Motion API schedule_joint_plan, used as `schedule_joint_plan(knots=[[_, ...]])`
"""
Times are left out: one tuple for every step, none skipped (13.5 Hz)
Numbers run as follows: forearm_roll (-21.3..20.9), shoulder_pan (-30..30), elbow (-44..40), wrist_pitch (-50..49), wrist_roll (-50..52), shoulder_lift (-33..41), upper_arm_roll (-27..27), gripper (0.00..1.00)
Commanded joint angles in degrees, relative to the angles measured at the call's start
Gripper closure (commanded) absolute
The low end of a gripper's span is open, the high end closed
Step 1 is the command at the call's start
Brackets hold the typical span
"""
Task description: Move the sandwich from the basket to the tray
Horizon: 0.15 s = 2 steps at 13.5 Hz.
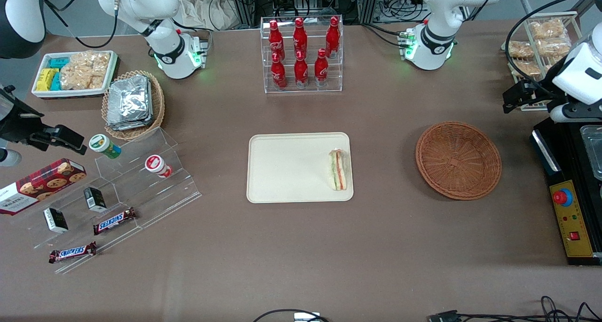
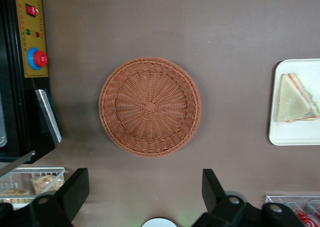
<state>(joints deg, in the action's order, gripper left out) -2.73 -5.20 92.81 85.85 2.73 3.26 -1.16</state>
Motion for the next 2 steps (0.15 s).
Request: schedule_joint_plan(knots=[[-2.28,-2.79,-1.49,0.2,3.84,-0.18,-0.86,0.0],[-2.28,-2.97,-1.58,-0.06,4.56,-0.19,-0.86,0.0]])
